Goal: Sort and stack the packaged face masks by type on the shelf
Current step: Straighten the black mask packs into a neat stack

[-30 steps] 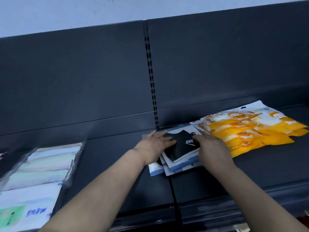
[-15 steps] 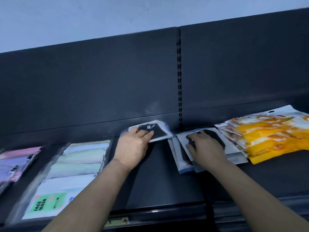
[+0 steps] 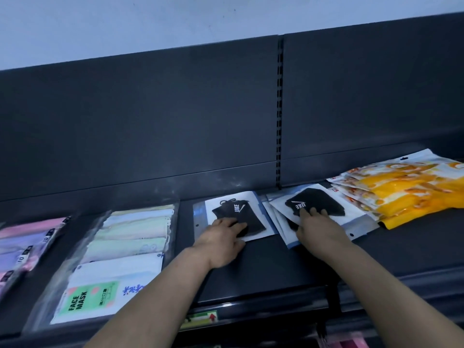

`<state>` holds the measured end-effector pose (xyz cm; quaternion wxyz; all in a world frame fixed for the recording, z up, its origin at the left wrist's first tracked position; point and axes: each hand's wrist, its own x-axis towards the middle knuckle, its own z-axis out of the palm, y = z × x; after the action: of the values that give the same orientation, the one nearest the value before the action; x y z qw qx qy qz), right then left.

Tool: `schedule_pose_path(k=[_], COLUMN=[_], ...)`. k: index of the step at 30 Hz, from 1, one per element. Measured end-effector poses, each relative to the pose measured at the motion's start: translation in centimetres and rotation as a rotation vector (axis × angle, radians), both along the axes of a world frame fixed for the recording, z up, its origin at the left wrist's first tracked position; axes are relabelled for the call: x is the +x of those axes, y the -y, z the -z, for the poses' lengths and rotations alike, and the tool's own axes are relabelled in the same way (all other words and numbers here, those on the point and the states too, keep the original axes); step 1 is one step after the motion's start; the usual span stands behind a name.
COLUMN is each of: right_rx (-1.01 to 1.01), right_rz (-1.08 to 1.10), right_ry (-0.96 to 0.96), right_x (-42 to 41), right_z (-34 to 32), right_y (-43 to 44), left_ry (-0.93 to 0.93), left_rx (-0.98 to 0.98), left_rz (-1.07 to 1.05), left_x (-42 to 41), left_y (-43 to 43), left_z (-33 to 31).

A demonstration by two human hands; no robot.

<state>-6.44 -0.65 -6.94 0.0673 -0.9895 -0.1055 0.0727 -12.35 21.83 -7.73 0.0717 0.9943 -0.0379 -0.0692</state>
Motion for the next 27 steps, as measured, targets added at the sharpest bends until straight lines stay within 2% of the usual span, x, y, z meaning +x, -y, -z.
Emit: schedule_pose_path(k=[4,9,12,16,17,20,23,25,27], right_rx=[-0.037,0.019,0.088,0.203,0.226,0.279,0.319,0.361,0.453], right_rz=[-0.059,-0.158,-0.181,-0.268,-0.311,-0.449,-0.581,-0.639,-0.634], right_ry=[0.122,0.222,0.301,0.382,0.416,0.474,0.459,0.489,0.528], right_x=[-1.0,-2.9,-3.0,-3.0,-3.1,-3.2,-3.1,-3.3,-3.6], right_z=[-0.1,0.3,0.0,-1.5,-1.6,-0.9,-0.2,-0.2,-0.2], right_y=[0.8,2.5,3.6,3.7,3.6,3.2,2.4,1.8,1.2], left_ry=[0.016,0.021,-0.02,-0.056,0.002,0.335,0.423,0.428,0.446], left_rx=[-0.011,-0.102,-0.085,-0.179,-0.255,-0.623,-0.865,-0.895,-0.763], left_rz=[-0.007,-0.026,-0.054,-0.083,-0.119,-0.361,-0.427,-0.428,-0.38], left_x=[-0.1,-0.1,-0.1,-0.2,-0.3,-1.2,-2.2,-2.8,-3.3], left_y=[-0.1,-0.3,-0.1,0.1,0.3,1.4,2.1,2.1,1.7], left_z=[0.5,1.0,0.6,0.0,-0.3,-1.1,-2.3,-2.9,-3.5])
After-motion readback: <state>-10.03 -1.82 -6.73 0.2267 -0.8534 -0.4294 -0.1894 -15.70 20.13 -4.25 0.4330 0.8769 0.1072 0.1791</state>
